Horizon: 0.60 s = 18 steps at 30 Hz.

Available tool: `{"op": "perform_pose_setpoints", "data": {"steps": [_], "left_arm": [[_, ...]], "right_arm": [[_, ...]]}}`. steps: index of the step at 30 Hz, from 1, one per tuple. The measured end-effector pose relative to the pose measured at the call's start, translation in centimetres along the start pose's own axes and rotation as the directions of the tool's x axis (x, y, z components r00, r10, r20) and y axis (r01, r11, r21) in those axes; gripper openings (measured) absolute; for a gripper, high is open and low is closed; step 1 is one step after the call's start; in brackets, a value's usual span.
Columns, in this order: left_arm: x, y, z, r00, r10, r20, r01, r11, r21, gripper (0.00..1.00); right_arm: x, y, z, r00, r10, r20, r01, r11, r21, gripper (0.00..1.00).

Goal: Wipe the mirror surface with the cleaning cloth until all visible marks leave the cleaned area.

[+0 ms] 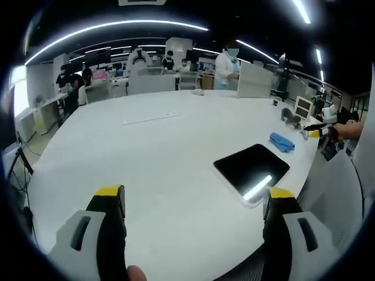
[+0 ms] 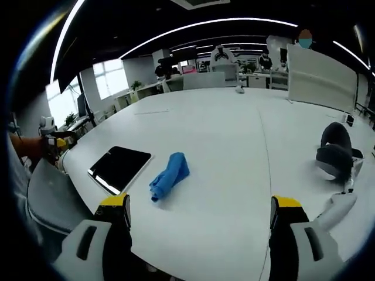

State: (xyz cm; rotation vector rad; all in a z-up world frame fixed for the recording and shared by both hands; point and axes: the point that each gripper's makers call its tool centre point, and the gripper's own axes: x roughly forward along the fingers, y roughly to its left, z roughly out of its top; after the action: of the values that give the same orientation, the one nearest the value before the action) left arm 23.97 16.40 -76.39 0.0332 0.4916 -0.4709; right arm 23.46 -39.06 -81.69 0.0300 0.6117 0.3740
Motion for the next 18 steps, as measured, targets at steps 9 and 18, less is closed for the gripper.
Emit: {"op": "perform_pose_setpoints", "data": {"steps": [9, 18], "left_arm": [[0.02, -0.19, 0.3, 1.0, -0.008, 0.007, 0.008, 1.0, 0.012, 0.99], [0.0, -0.09, -0.03, 1.0, 0.001, 0.011, -0.001, 1.0, 0.004, 0.99]], "right_arm": [[-0.27, -0.17, 0.02, 1.0, -0.011, 0.026, 0.011, 1.0, 0.013, 0.98], [-0.16, -0.23, -0.28, 1.0, -0.023, 0.02, 0.023, 1.0, 0.022, 0.98]]}}
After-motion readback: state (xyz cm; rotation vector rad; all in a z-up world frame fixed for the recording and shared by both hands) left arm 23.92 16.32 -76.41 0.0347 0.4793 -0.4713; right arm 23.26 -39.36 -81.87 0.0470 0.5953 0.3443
